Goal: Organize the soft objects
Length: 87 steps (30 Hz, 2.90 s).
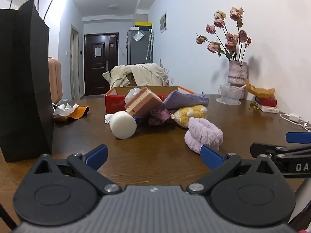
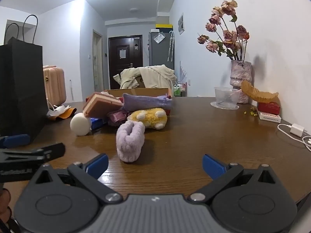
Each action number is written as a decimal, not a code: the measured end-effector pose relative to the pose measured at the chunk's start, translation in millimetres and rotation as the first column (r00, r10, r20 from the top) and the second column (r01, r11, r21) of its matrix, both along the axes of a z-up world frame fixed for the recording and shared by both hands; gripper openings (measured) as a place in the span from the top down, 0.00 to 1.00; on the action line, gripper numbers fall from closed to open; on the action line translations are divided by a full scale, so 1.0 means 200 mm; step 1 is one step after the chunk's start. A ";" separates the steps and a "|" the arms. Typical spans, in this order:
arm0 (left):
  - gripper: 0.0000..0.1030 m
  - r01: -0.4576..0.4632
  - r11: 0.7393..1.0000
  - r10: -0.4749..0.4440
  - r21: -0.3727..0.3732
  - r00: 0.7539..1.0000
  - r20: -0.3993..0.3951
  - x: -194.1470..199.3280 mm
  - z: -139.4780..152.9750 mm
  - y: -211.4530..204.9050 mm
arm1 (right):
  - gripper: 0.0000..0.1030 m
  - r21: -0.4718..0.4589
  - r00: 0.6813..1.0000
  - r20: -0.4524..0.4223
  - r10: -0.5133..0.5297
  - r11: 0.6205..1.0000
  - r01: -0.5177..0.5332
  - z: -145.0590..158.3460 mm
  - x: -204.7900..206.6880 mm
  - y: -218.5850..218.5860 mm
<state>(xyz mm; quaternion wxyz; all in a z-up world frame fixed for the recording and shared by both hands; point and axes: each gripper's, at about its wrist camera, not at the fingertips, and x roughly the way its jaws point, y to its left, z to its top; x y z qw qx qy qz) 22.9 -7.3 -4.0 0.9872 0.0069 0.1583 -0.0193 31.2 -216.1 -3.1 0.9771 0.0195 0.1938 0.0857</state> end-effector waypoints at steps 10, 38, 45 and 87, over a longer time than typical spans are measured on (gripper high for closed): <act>0.00 -0.019 1.000 0.019 0.001 1.000 -0.012 0.01 0.00 0.00 | 0.00 0.019 1.000 0.007 0.028 0.999 -0.028 0.00 0.00 -0.01; 0.00 -0.031 0.999 0.031 -0.015 0.999 0.017 0.01 -0.02 0.05 | 0.00 0.026 1.000 -0.002 0.007 1.000 -0.007 -0.02 0.05 0.04; 0.00 -0.028 0.999 0.028 -0.019 0.999 0.016 0.01 -0.02 0.05 | 0.00 0.034 1.000 0.006 0.000 0.999 0.000 -0.02 0.05 0.04; 0.00 -0.028 1.000 0.028 0.001 1.000 -0.011 0.33 0.07 0.08 | 0.13 0.096 0.997 -0.028 0.077 0.993 -0.074 -0.01 0.34 0.03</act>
